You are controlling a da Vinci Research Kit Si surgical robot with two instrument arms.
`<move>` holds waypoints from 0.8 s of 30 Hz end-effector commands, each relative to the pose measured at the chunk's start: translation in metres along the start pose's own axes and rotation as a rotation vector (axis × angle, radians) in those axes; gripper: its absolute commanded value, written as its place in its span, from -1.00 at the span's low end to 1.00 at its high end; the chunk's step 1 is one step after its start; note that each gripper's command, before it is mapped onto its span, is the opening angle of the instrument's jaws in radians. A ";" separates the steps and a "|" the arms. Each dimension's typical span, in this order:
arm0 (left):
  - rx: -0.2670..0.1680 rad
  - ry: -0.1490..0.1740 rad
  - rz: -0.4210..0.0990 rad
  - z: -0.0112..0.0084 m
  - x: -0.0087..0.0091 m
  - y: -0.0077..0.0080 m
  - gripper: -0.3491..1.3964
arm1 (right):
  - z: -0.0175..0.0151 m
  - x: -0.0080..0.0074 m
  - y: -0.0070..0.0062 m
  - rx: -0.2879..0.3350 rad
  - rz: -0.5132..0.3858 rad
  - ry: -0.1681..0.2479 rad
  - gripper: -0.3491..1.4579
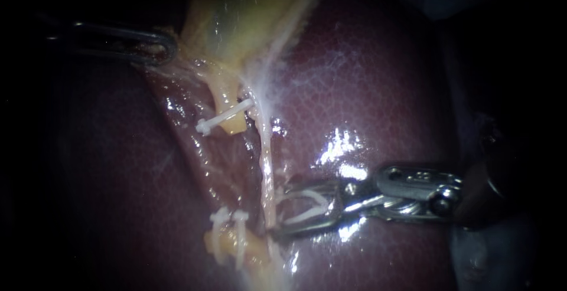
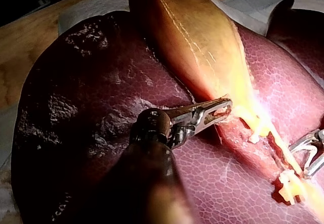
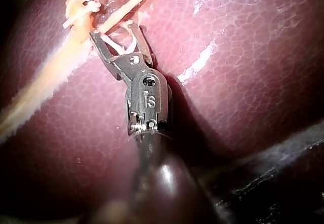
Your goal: Clipping first clip right tube
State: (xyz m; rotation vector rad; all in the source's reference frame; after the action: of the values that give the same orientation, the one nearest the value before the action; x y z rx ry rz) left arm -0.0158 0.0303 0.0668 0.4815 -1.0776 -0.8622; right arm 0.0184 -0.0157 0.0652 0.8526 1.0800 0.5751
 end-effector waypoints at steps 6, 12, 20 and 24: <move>-0.001 0.000 0.000 0.0000 0.0001 0.0000 -1.00 | 0.0016 0.0008 -0.0004 0.089 0.048 0.086 -0.07; -0.001 0.000 0.000 0.0001 0.0001 0.0000 -1.00 | 0.0019 0.0017 -0.0014 0.170 0.096 0.144 -0.06; 0.000 0.000 0.001 0.0000 0.0001 0.0000 -1.00 | 0.0003 0.0044 -0.0052 0.246 0.113 0.184 -0.07; 0.000 0.000 0.001 0.0000 0.0001 0.0000 -1.00 | 0.0002 0.0051 -0.0068 0.280 0.115 0.180 -0.07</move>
State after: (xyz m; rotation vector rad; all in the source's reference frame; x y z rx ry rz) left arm -0.0157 0.0303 0.0669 0.4806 -1.0774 -0.8621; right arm 0.0205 -0.0159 0.0568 1.1355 1.2997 0.6115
